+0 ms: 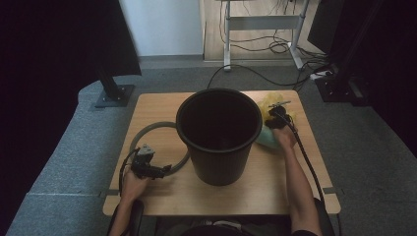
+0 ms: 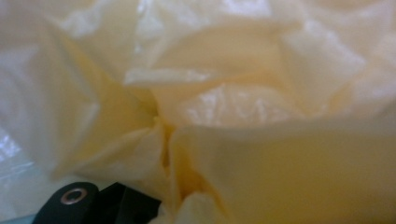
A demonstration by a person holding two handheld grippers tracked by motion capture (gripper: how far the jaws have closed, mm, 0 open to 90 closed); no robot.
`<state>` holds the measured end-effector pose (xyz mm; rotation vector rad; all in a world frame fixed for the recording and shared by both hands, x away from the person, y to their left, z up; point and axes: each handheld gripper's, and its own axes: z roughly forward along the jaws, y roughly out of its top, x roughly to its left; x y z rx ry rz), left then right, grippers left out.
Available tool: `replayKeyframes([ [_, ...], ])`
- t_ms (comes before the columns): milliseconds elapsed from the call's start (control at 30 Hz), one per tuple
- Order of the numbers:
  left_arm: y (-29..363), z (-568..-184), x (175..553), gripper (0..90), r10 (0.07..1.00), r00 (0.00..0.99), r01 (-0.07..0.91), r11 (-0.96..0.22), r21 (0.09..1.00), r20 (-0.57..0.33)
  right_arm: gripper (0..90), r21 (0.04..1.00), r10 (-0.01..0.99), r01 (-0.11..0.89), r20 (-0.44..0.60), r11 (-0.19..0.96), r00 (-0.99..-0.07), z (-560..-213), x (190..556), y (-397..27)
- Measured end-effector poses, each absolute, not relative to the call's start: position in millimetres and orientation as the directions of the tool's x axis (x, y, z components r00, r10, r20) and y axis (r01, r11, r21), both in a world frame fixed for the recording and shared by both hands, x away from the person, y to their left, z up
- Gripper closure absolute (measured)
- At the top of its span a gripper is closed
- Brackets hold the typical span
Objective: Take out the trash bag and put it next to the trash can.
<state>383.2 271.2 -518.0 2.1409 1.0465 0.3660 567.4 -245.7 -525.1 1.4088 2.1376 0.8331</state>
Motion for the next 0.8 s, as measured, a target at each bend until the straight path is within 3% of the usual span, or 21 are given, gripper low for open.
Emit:
replayKeyframes([
  [200,268.0,-518.6,382.4,0.0,0.768,0.639,0.568,-0.438,0.696,-0.038,66.2,0.656,0.924,0.673,-0.103,0.342,-0.369,-530.7,582.2,-235.5],
  [300,268.7,-518.1,381.9,0.0,0.767,0.64,0.567,-0.437,0.698,-0.04,64.7,0.647,0.921,0.682,-0.085,0.342,-0.381,-529.1,583.3,-238.0],
  [367,269.5,-517.5,382.0,0.0,0.77,0.637,0.565,-0.43,0.704,-0.04,55.6,0.64,0.917,0.688,-0.066,0.342,-0.394,-526.1,582.1,-240.0],
  [533,271.5,-517.5,382.9,0.0,0.773,0.632,0.57,-0.417,0.708,-0.053,16.2,0.685,0.921,0.66,-0.044,0.309,-0.387,-516.4,578.3,-241.5],
  [600,270.7,-517.7,382.6,0.0,0.773,0.633,0.569,-0.42,0.707,-0.05,11.4,0.699,0.918,0.651,-0.021,0.296,-0.395,-510.5,576.4,-242.3],
  [667,270.1,-517.7,382.6,0.0,0.77,0.636,0.567,-0.424,0.706,-0.048,0.7,0.708,0.913,0.64,-0.017,0.298,-0.407,-504.0,574.0,-242.8],
  [800,269.6,-518.0,382.5,0.0,0.769,0.638,0.567,-0.428,0.703,-0.046,0.0,0.711,0.906,0.628,-0.029,0.316,-0.422,-492.0,567.2,-243.1],
])
